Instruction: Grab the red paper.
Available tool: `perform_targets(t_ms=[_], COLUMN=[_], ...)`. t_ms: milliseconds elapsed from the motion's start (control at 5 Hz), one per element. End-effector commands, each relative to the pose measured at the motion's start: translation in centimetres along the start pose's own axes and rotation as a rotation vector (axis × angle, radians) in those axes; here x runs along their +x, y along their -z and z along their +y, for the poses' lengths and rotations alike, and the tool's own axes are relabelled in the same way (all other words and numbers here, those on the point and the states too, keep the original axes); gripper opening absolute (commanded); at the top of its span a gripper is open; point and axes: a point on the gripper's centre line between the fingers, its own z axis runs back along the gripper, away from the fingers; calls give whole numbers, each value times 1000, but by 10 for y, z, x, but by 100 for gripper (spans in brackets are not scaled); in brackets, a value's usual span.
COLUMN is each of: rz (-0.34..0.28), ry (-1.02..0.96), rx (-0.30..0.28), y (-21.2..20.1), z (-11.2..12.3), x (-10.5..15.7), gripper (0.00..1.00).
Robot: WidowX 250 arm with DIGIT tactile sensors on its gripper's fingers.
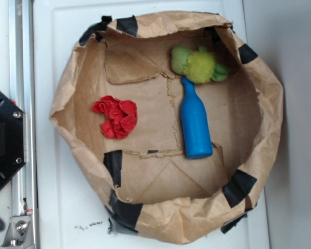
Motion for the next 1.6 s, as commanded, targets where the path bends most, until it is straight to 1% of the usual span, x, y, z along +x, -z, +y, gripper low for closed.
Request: perform_targets(t_ms=[0, 200, 400, 600, 800, 1000, 1400], rz=[0, -42, -38, -16, 5, 23, 44], ry=[0, 39, 85, 125, 193, 190, 180], rx=[0, 20, -56, -97, -62, -81, -83], y=[0, 7, 21, 59, 110, 130, 128], z=[0, 10, 15, 17, 8, 2, 2], x=[0, 50, 99, 146, 144, 127, 101], gripper=[100, 100, 100, 100, 100, 100, 100])
